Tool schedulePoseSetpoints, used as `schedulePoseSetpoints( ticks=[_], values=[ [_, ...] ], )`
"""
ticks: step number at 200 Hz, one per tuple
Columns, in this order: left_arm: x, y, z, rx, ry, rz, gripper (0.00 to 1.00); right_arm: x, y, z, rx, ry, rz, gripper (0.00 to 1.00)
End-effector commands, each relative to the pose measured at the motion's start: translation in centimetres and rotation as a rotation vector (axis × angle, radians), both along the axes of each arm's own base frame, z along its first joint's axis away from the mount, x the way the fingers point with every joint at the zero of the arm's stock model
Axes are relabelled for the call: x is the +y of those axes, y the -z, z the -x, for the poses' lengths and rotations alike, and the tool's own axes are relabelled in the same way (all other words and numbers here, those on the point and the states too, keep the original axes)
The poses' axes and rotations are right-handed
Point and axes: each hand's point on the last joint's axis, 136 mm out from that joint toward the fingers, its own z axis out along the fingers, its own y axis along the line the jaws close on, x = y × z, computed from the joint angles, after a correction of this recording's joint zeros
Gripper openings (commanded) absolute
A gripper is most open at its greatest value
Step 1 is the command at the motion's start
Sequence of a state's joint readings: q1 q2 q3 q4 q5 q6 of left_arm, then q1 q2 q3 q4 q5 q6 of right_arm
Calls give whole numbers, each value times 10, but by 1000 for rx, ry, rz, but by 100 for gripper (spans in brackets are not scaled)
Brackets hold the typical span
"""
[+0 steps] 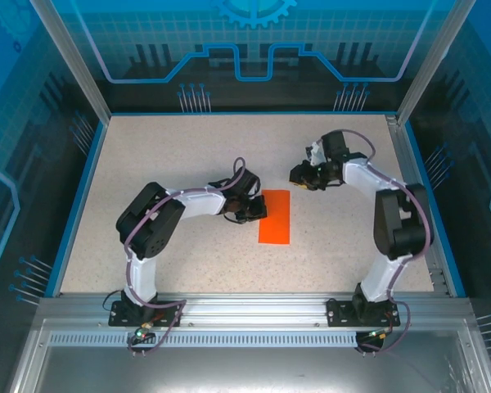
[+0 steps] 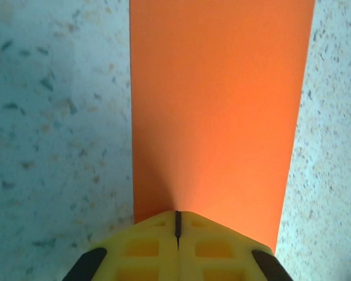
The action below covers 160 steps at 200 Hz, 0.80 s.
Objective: Fold a paper plane with a square sheet of paper (pick it up from the middle)
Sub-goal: Fold the square sheet of paper in half at the center of the table, then fold the triangle a second time at the center of the table.
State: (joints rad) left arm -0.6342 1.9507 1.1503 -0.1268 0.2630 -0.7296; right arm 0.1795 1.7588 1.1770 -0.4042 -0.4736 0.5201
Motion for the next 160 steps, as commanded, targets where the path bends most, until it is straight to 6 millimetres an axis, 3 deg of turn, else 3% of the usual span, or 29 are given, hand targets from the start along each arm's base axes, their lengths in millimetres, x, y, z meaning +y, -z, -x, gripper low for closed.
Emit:
schedulePoseSetpoints(
  ticks=[1, 37, 64, 102, 160],
  values=[
    [-6, -33, 0, -59, 33, 71, 11, 7, 29, 31, 80, -7, 19, 30],
    [14, -40, -7, -71, -46, 81, 25, 13, 48, 63, 121, -17, 64, 28],
    [32, -37, -16, -37, -108, 144, 31, 17, 49, 75, 117, -19, 75, 29],
    [25, -32, -19, 10, -94, 190, 39, 25, 57, 81, 138, -38, 77, 31],
    [22, -25, -18, 37, -91, 197, 40, 24, 69, 84, 168, -48, 115, 31]
  ],
)
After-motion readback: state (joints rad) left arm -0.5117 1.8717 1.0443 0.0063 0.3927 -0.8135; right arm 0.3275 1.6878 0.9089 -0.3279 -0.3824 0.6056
